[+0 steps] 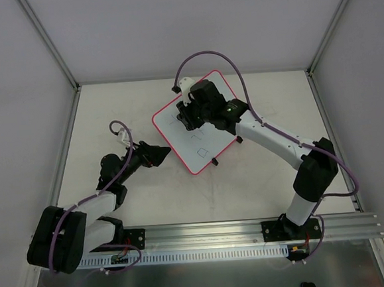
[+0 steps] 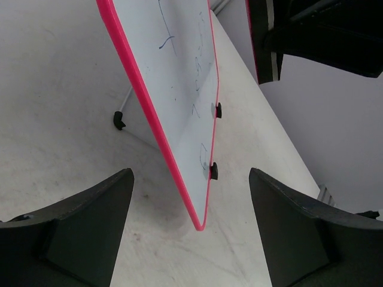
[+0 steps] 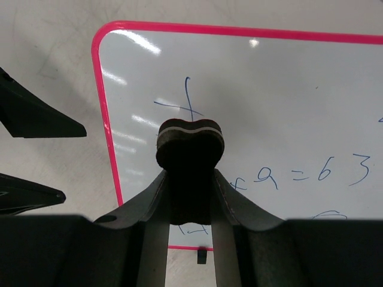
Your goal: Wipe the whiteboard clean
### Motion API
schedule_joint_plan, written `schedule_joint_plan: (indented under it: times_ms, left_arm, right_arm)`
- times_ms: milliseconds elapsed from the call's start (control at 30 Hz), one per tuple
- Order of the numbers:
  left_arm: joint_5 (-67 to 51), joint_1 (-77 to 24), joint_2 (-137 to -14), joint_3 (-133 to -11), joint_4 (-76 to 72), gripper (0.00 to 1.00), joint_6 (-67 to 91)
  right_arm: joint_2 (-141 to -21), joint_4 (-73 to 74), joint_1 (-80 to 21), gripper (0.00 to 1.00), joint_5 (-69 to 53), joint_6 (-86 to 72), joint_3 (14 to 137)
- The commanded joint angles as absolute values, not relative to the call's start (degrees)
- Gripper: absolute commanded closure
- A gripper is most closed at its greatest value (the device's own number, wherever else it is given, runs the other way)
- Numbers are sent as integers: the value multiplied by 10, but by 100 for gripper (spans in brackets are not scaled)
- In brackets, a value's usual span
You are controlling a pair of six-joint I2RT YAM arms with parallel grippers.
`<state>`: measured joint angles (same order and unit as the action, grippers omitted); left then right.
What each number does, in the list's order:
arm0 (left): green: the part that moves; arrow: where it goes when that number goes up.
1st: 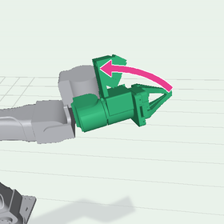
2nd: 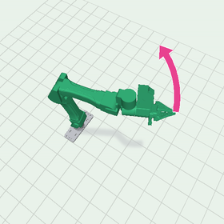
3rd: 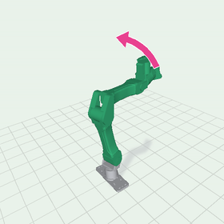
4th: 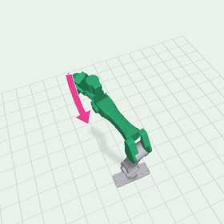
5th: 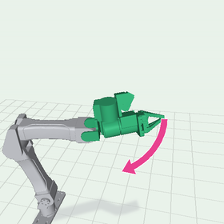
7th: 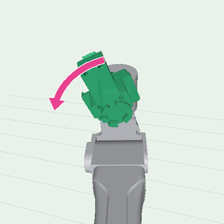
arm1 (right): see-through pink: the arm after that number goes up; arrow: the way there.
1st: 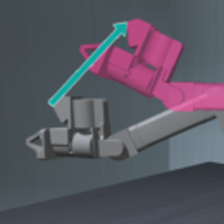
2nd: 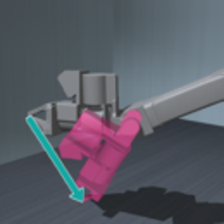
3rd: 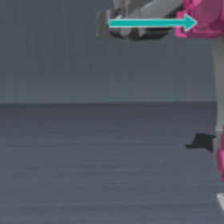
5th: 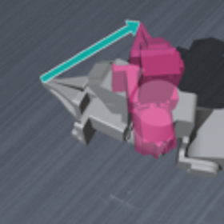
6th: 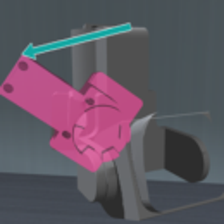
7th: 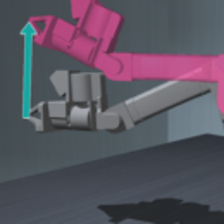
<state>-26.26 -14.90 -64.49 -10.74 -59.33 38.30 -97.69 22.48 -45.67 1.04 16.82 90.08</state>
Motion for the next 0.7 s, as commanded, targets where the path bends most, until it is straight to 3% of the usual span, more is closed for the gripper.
schedule_joint_plan:
  times_ms: [0,400,667]
  left_arm:
    - [-297,-146,-669,-109,-706,21,415]
    - [-286,-148,-796,-104,-840,27,452]
    - [-262,-168,-806,-141,-788,35,448]
  right_arm:
    - [-987,214,-464,100,12,188,943]
    - [-1047,212,-472,100,-40,193,995]
    - [-1073,214,-477,100,-36,193,1015]
